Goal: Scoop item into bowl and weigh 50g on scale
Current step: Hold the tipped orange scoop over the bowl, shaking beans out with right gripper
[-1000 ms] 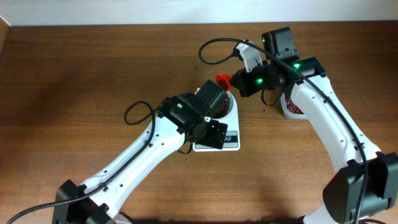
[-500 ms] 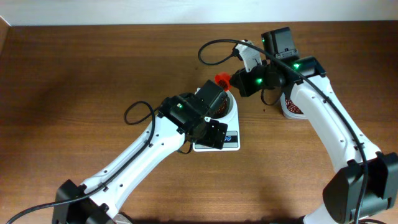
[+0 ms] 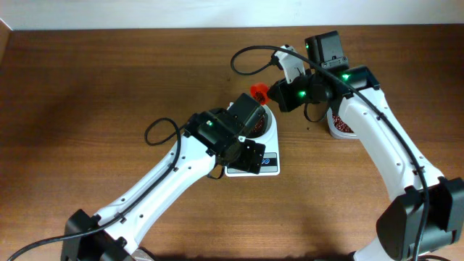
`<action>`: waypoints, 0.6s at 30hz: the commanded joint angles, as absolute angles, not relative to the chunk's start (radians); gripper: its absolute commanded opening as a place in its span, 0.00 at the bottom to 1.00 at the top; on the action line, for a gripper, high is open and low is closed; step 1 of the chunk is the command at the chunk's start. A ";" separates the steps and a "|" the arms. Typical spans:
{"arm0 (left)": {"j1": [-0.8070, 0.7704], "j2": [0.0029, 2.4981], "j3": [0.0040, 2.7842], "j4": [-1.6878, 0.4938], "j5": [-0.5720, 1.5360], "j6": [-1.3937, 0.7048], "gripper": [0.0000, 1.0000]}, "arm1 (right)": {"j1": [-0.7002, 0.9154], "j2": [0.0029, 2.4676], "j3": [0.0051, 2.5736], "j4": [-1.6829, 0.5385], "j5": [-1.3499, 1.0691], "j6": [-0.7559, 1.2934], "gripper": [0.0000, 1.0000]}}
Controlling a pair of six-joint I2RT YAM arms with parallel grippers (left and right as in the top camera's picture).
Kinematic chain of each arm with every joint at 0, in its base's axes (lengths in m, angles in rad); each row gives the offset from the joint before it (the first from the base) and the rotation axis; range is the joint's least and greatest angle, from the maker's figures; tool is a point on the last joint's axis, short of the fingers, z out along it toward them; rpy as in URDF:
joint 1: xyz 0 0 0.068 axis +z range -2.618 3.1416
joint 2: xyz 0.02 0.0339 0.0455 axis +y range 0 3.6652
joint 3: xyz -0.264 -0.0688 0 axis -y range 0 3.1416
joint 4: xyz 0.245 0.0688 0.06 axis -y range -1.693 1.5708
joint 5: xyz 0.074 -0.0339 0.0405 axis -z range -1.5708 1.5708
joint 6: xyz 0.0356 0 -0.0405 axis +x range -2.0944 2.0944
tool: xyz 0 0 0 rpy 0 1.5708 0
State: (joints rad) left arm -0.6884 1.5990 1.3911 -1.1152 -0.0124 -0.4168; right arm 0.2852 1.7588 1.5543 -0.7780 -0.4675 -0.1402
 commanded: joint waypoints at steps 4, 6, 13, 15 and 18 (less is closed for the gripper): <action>-0.692 1.604 1.388 -1.116 -0.026 -0.433 0.99 | 0.301 1.742 1.574 -0.782 -0.510 -0.213 0.04; -0.692 1.604 1.388 -1.116 -0.026 -0.433 0.99 | 0.301 1.742 1.574 -0.782 -0.488 -0.202 0.04; -0.692 1.604 1.388 -1.116 -0.026 -0.433 0.99 | 0.300 1.742 1.574 -0.777 -0.465 -0.142 0.04; -0.692 1.604 1.388 -1.116 -0.026 -0.433 0.99 | 0.299 1.742 1.574 -0.780 -0.450 -0.153 0.04; -0.692 1.604 1.388 -1.116 -0.026 -0.433 0.99 | 0.301 1.743 1.574 -0.780 -0.459 -0.145 0.04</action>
State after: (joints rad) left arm -0.6884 1.5990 1.3911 -1.1152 -0.0124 -0.4168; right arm 0.2901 1.7588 1.5543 -0.7849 -0.4747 -0.1825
